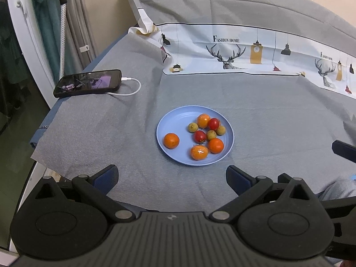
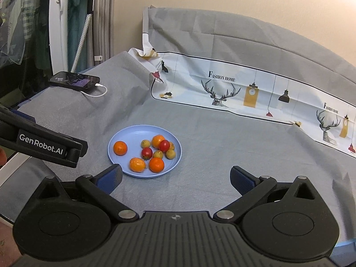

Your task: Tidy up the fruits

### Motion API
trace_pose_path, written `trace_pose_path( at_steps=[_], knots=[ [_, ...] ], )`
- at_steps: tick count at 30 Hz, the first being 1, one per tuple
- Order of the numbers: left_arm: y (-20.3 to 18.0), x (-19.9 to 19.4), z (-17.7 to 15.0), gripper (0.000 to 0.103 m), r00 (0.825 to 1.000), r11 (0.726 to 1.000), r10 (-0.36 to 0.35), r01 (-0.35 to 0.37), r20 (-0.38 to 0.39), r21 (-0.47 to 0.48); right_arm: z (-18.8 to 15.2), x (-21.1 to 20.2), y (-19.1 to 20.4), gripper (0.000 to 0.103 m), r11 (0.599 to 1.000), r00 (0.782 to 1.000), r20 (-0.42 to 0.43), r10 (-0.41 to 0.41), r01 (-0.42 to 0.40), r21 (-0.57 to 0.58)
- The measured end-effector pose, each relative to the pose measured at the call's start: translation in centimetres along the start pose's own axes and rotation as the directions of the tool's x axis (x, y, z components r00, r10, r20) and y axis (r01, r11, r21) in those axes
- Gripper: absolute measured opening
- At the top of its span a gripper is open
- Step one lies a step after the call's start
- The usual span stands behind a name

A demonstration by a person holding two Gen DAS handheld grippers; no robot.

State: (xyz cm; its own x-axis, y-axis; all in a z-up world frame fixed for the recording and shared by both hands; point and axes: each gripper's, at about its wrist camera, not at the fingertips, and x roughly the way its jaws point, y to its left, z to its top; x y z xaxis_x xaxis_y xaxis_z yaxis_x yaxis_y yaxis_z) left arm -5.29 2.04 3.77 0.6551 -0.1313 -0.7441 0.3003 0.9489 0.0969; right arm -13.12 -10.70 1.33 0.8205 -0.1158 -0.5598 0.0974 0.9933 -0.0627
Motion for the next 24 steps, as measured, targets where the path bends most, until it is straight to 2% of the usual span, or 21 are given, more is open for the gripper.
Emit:
trace_pose_path(
  at_steps=[5, 8, 12, 17, 24],
  knots=[
    [-0.2, -0.3, 0.1, 0.103, 1.0, 1.0, 0.012, -0.013, 0.028, 0.027, -0.1, 0.0, 0.0, 0.102, 1.0, 1.0, -0.004, -0.002, 0.002, 0.005],
    [-0.3, -0.1, 0.1, 0.103, 1.0, 0.999, 0.006, -0.007, 0.01, 0.039, -0.1, 0.1, -0.1, 0.102, 1.0, 1.0, -0.007, -0.002, 0.002, 0.009],
    [-0.4, 0.7, 0.1, 0.103, 0.999, 0.998, 0.046, -0.045, -0.022, 0.041, -0.2, 0.1, -0.2, 0.102, 1.0, 1.0, -0.01, -0.002, 0.003, 0.009],
    [-0.1, 1.5, 0.0, 0.103, 0.997, 0.998, 0.041, -0.038, -0.065, 0.041, -0.2, 0.5, -0.3, 0.102, 1.0, 1.0, -0.02, -0.007, 0.008, 0.017],
    [-0.1, 1.7, -0.2, 0.103, 0.996, 0.997, 0.062, -0.059, -0.067, 0.047, -0.3, 0.7, -0.2, 0.102, 1.0, 1.0, -0.028, -0.007, 0.008, 0.019]
  ],
)
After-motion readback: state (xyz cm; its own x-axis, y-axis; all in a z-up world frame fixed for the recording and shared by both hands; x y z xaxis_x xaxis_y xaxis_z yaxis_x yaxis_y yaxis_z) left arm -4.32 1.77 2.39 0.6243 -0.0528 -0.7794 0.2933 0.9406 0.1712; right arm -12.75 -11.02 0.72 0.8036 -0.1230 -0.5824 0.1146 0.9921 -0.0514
